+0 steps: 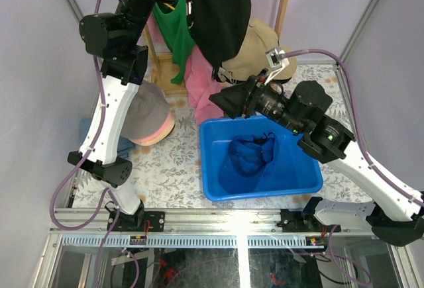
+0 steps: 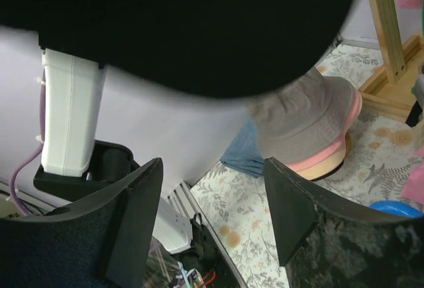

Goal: Stack the hats
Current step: Stack the hat on the hat.

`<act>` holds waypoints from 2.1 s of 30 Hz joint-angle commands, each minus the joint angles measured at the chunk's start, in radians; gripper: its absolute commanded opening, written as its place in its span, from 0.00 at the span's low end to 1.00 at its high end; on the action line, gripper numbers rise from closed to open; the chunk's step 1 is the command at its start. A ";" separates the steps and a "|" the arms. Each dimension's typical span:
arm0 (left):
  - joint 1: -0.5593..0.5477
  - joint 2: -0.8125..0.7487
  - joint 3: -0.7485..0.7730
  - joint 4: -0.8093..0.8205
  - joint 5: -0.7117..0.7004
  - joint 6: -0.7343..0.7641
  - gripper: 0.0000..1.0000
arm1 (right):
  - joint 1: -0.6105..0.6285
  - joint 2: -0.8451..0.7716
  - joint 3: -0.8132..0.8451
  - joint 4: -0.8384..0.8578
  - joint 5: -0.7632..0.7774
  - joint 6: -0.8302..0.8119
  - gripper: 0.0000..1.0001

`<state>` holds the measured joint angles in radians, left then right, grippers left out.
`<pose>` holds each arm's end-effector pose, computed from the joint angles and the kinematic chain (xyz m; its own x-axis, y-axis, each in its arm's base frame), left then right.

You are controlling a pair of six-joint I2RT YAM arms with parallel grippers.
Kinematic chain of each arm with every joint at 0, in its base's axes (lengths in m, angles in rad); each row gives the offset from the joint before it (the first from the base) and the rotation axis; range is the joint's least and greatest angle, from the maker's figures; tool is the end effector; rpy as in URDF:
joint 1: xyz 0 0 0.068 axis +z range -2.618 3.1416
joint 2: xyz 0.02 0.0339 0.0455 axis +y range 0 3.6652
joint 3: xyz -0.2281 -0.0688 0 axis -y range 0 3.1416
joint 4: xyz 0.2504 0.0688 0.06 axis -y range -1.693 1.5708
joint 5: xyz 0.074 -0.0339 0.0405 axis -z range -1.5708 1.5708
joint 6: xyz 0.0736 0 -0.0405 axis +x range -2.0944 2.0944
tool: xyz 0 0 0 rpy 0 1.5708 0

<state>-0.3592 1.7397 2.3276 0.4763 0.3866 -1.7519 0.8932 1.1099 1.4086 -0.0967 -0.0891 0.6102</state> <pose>0.2734 -0.1323 0.6515 -0.6362 -0.7343 -0.2369 0.7157 -0.4469 -0.5367 0.1733 0.2258 0.4784 -0.3729 0.4470 -0.8131 -0.7528 0.3665 0.5467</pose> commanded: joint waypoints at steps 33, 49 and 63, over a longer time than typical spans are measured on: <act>-0.148 0.156 0.123 0.294 -0.415 -0.371 0.00 | -0.175 0.249 -0.043 0.831 -0.149 0.716 0.81; -0.213 0.165 0.119 0.313 -0.539 -0.317 0.00 | -0.181 0.262 -0.125 0.954 -0.180 0.793 0.80; -0.218 0.166 0.076 0.353 -0.538 -0.304 0.00 | -0.180 0.344 -0.064 1.167 -0.252 0.916 0.59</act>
<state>-0.5697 1.9121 2.4138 0.7517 -0.1318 -2.0441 0.7177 1.4181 1.2747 0.8982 -0.2958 1.4498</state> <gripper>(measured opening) 0.036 0.675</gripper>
